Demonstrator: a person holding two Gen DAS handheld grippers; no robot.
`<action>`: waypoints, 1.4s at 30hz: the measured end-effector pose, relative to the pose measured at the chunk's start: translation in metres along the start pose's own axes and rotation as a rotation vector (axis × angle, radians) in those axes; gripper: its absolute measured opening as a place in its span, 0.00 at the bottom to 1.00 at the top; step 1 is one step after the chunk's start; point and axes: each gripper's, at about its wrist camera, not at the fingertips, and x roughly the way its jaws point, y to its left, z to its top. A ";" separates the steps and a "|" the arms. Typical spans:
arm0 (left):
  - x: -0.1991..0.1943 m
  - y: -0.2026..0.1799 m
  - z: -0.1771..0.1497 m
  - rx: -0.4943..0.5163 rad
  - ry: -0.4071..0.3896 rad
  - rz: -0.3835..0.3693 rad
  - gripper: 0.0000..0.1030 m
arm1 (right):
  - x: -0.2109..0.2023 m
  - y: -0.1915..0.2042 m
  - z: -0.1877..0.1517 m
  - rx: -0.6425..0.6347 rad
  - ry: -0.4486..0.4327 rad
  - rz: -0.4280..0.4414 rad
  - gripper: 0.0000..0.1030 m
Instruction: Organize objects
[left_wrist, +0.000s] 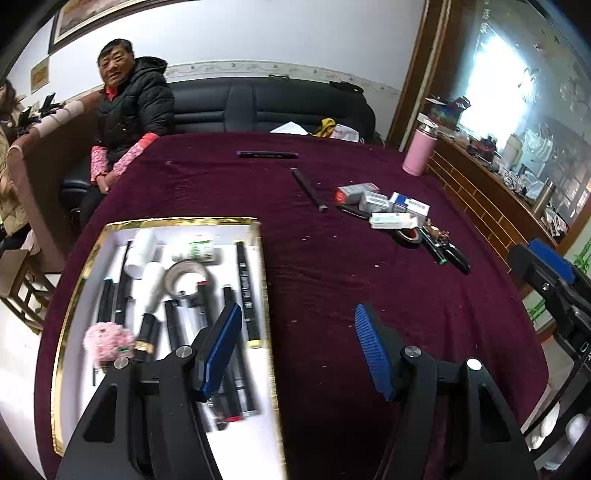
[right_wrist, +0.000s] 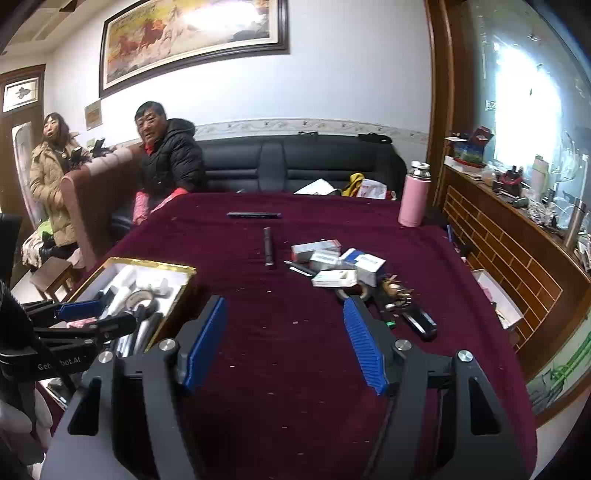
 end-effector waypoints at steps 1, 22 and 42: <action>0.002 -0.005 0.001 0.004 0.001 -0.002 0.56 | -0.001 -0.006 0.000 0.005 -0.003 -0.006 0.65; 0.117 -0.087 0.033 0.051 0.165 -0.032 0.56 | 0.062 -0.134 -0.018 0.185 0.154 -0.081 0.71; 0.265 -0.163 0.140 0.095 0.136 -0.099 0.57 | 0.097 -0.190 -0.047 0.344 0.242 -0.068 0.71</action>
